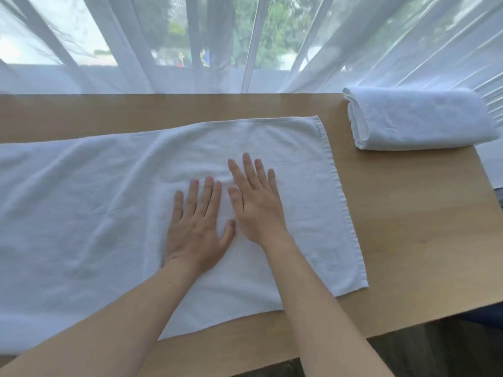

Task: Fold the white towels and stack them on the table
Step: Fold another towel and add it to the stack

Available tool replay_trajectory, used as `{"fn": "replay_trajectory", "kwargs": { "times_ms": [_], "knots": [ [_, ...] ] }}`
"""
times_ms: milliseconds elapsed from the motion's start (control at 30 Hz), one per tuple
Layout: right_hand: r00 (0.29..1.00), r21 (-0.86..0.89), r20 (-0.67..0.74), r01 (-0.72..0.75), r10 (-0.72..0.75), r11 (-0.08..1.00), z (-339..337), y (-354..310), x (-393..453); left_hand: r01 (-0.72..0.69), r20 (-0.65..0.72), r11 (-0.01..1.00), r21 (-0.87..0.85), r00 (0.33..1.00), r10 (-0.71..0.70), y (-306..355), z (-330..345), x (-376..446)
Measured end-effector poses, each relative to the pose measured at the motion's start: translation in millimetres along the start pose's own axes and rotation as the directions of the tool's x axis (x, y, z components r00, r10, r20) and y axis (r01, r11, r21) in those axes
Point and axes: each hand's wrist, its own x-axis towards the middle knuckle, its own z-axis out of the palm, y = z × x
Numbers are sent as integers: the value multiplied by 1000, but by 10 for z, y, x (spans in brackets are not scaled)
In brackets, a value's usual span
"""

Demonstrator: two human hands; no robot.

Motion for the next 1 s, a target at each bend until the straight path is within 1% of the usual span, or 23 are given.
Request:
{"fn": "replay_trajectory", "kwargs": {
  "times_ms": [67,133,167,233,300,367,400,433,500,533,567,600,633,667,700,767,833,900,933,1000],
  "knots": [
    [996,-100,75,57,-50,993,34,64,279,-7,6,999,32,1000,7,-1,-8,1],
    [992,-217,107,94,-72,972,-25,290,544,-19,-6,999,41,1000,19,-13,3,-5],
    [994,-237,100,62,-39,970,-100,446,688,-25,-18,999,44,1000,26,-18,17,-3],
    [993,-243,55,-85,102,966,-284,782,951,-29,-27,998,57,999,31,-32,39,4],
    [965,-250,28,-244,259,937,-467,1049,1101,-35,-27,997,68,999,37,-35,50,2],
    [935,-244,-11,-346,354,906,-549,1131,1145,-36,-33,996,77,999,38,-32,49,8],
    [930,-228,-44,-366,365,902,-547,1081,1113,-35,-35,996,76,999,37,-30,47,11],
    [935,-202,-76,-354,346,913,-498,965,1035,-33,-39,997,75,999,36,-28,43,9],
    [966,-132,-97,-251,239,959,-298,608,734,-33,-44,997,73,998,36,-33,44,7],
    [985,-117,-67,-165,158,979,-171,432,522,-33,-46,997,72,998,37,-32,48,4],
    [997,-138,-24,-79,77,987,-49,316,305,-31,-50,997,68,998,34,-33,53,5],
    [1000,-181,4,-30,31,983,26,299,141,-30,-56,998,63,998,33,-37,56,8],
    [999,-216,5,-29,31,976,30,394,74,-29,-59,998,59,998,33,-33,56,8],
    [997,-227,-17,-82,80,970,-22,551,91,-28,-58,998,56,998,31,-23,53,8],
    [985,-247,-47,-173,167,953,-96,723,140,-27,-56,998,57,998,30,-23,51,10],
    [935,-255,-63,-354,350,900,-292,1045,218,-25,-49,998,52,998,28,-26,48,2],
    [881,-215,-80,-472,466,855,-440,1206,196,-21,-44,999,46,999,24,-32,49,-7],
    [862,-168,-145,-505,486,846,-462,1114,31,-16,-40,999,32,999,17,-33,48,-2],
    [870,-130,-169,-486,463,865,-412,979,-111,-14,-40,1000,25,999,15,-29,49,2],
    [926,-59,-148,-359,347,932,-210,555,-474,-12,-40,1000,10,999,12,-26,56,7]
  ]
}}
